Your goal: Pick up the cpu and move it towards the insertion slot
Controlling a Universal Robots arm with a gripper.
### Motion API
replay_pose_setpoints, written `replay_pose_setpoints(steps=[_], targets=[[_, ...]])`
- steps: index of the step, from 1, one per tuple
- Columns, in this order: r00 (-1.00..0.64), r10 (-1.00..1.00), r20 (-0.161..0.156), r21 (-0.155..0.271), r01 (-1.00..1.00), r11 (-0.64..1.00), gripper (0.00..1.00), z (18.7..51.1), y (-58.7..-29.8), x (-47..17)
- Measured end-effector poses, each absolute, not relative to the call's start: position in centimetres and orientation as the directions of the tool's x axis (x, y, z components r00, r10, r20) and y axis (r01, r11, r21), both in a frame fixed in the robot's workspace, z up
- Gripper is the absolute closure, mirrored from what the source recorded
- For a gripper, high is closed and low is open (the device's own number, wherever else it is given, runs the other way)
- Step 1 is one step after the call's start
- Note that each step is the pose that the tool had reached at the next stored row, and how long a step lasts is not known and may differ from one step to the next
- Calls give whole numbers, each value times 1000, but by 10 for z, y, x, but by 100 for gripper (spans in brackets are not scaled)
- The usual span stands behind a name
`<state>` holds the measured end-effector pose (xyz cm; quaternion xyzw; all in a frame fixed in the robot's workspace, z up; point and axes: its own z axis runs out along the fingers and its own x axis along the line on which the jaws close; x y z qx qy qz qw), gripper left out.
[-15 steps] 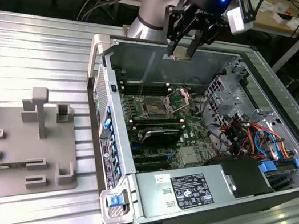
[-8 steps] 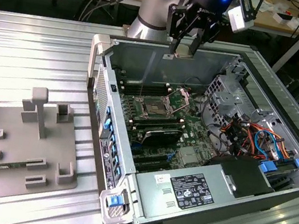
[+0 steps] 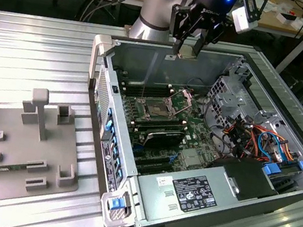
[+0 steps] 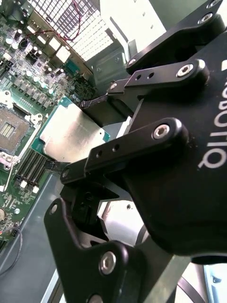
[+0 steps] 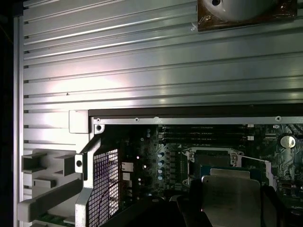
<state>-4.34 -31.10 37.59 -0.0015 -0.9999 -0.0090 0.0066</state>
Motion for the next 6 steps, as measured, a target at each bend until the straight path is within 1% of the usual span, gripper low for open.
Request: replay_pose_setpoints(steps=[6], targets=[[-1000, 4, 13, 18, 4, 1000, 45, 376, -311, -43]])
